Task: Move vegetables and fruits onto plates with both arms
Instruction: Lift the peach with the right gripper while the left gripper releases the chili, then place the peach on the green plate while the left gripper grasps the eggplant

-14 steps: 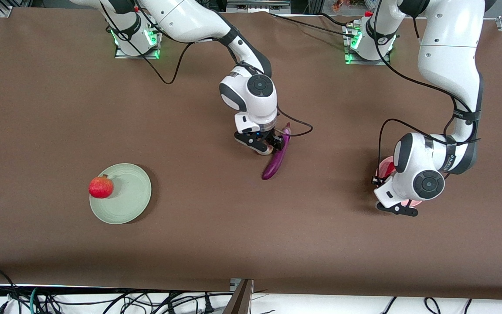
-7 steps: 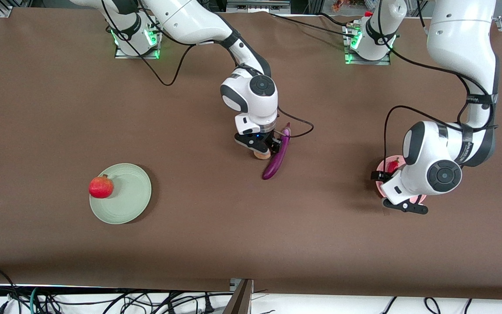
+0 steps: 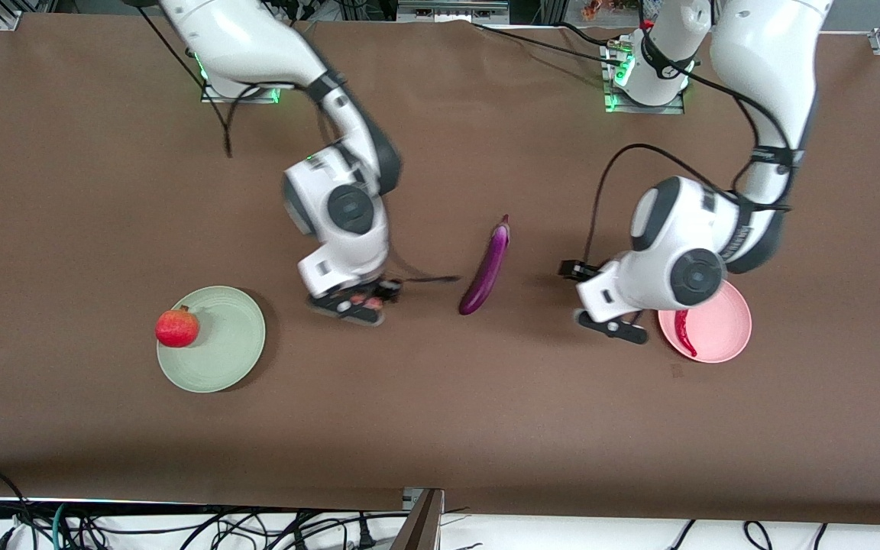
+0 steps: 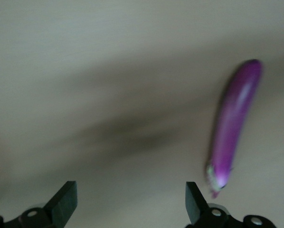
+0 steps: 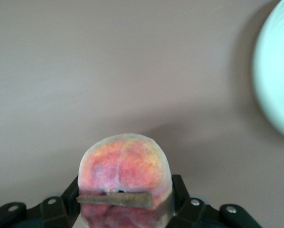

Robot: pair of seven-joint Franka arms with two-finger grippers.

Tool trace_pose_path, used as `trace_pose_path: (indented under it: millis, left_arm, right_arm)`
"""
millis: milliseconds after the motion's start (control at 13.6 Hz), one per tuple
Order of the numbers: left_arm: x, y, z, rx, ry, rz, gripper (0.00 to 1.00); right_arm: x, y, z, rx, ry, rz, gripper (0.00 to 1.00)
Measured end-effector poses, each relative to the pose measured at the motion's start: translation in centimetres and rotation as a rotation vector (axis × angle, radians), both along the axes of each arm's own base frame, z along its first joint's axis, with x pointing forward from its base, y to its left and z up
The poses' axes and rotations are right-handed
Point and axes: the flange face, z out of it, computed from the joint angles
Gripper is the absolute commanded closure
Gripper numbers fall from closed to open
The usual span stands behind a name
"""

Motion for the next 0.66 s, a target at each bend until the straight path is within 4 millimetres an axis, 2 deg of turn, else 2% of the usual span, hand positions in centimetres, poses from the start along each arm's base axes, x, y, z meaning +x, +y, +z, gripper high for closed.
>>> trace_pose_path:
  millis: [147,221,295,369,442,590,664]
  left_arm:
    - [-2.2,-4.3,-2.9,-0.053,-0.063,-0.022,0.0]
    - [-3.5,-6.1,-4.3,-0.077,-0.095,-0.021,0.0]
    - [-4.8,-7.6,-5.6,-0.097,-0.134,-0.021,0.0]
    - [-6.4,-9.2,-7.0,-0.114,-0.178,-0.013,0.0]
    - [-7.9,-10.5,-8.3,-0.123,-0.207,0.007,0.0]
    - [-10.5,-12.9,-10.2,-0.124,-0.21,0.031,0.0]
    - [-11.2,-13.8,-10.8,-0.127,-0.215,0.042,0.14]
  right_arm:
    - [3.2,-10.3,-1.2,-0.012,0.054,0.079,0.56]
    - [4.1,-14.5,-1.8,-0.006,0.07,0.094,0.55]
    - [4.5,-17.4,-2.6,0.003,0.077,0.1,0.5]
    - [4.3,-18.8,-3.6,0.011,0.075,0.107,0.42]
    - [3.9,-19.2,-4.7,0.015,0.07,0.118,0.26]
    - [3.1,-19.9,-6.4,0.022,0.062,0.157,0.07]
    - [3.0,-20.9,-6.9,0.024,0.061,0.174,0.01]
